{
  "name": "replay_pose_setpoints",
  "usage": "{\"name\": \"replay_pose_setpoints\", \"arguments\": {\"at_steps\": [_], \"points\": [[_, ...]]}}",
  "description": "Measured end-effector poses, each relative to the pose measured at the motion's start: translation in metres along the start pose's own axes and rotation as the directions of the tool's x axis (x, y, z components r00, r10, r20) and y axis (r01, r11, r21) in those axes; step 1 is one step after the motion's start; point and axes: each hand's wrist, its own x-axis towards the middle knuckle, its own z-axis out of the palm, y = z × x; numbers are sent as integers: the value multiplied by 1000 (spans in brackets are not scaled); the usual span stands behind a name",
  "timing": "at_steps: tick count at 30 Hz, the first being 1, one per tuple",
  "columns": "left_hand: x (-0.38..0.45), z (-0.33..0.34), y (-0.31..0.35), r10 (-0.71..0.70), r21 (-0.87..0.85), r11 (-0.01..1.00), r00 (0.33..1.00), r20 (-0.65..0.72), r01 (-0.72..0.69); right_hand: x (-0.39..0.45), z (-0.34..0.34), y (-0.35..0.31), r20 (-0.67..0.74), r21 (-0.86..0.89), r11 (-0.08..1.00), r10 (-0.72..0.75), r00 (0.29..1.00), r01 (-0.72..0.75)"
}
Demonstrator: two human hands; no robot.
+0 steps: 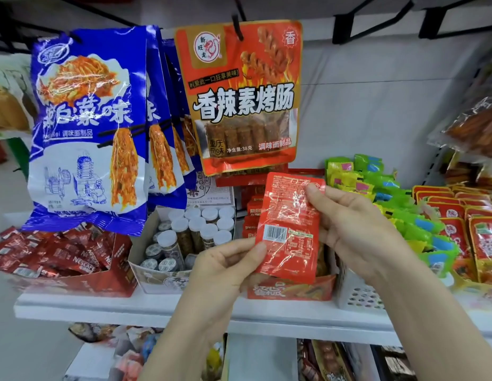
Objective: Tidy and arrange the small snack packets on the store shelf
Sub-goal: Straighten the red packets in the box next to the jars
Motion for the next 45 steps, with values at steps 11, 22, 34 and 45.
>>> {"name": "replay_pose_setpoints", "arguments": {"at_steps": [11, 22, 34, 45], "points": [[0, -5, 8, -56, -104, 992, 988, 141, 71, 2, -1, -2, -14, 107, 993, 46, 999, -45], [-1, 9, -4, -285, -343, 750, 745, 603, 566, 1, 8, 5, 152, 208, 978, -15, 988, -17], [11, -3, -12, 43, 77, 997, 986, -161, -31, 1, 3, 5, -9, -275, 922, -286, 958, 273], [24, -29, -14, 419, 611, 755, 891, -173, -237, 7, -4, 45, 32, -788, 496, -559, 829, 364]]}}
